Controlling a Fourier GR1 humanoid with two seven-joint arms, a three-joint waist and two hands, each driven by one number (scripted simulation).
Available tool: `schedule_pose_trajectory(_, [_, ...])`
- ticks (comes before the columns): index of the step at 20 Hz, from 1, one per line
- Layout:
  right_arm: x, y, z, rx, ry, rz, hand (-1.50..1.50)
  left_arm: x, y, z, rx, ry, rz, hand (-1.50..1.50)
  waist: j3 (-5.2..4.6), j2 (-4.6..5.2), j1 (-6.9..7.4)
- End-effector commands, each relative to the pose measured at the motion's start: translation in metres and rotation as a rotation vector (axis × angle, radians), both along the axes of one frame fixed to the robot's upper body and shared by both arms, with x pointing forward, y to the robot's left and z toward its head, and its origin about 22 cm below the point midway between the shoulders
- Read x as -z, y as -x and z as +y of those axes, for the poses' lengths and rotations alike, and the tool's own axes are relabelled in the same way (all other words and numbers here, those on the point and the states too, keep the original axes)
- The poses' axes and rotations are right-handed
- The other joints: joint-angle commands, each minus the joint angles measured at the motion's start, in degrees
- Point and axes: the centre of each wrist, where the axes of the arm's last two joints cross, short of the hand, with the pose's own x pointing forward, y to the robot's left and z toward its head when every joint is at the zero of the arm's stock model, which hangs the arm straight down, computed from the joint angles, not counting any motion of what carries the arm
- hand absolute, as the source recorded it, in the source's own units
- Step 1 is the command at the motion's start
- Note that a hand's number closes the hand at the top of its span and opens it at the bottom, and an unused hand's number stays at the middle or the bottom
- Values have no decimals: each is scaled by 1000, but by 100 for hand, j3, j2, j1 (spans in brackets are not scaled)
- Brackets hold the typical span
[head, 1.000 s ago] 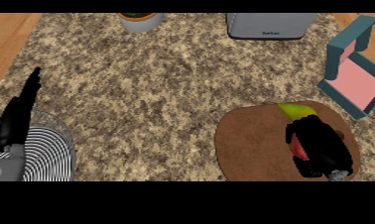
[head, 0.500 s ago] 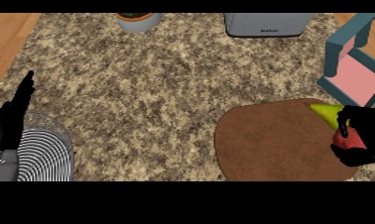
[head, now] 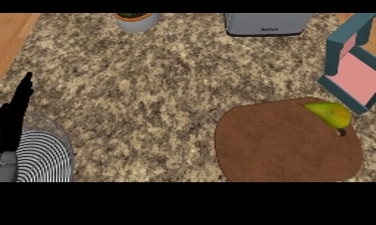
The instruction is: Pick the bell pepper from the cutting board and place it in the cardboard box
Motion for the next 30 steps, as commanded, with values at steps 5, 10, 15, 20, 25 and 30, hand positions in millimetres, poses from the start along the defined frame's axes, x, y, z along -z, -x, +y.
schedule_pose_trajectory(5, [-40, 27, -76, -152, -94, -216, 150, -8, -12, -11, 45, 2, -27, 0, -13, 53, 297])
schedule_pose_trajectory(10, [-56, 10, -87, -244, -228, -204, 150, -2, -16, -21, 62, 0, -7, 0, -39, 48, 377])
schedule_pose_trajectory(15, [-70, -38, -67, -252, -360, -185, 150, -10, -30, -28, 71, -19, -19, 0, -50, 58, 408])
schedule_pose_trajectory(20, [-67, -84, -38, -245, -462, -152, 150, -6, -24, -24, 77, -3, -16, 0, -54, 43, 409])
schedule_pose_trajectory(25, [-63, -121, -8, -216, -507, -104, 150, -2, -27, -30, 74, 2, -15, 0, -52, 77, 457])
schedule_pose_trajectory(30, [-46, -151, 25, -208, -514, -69, 150, -5, -26, -24, 89, -3, -17, 0, -48, 96, 496])
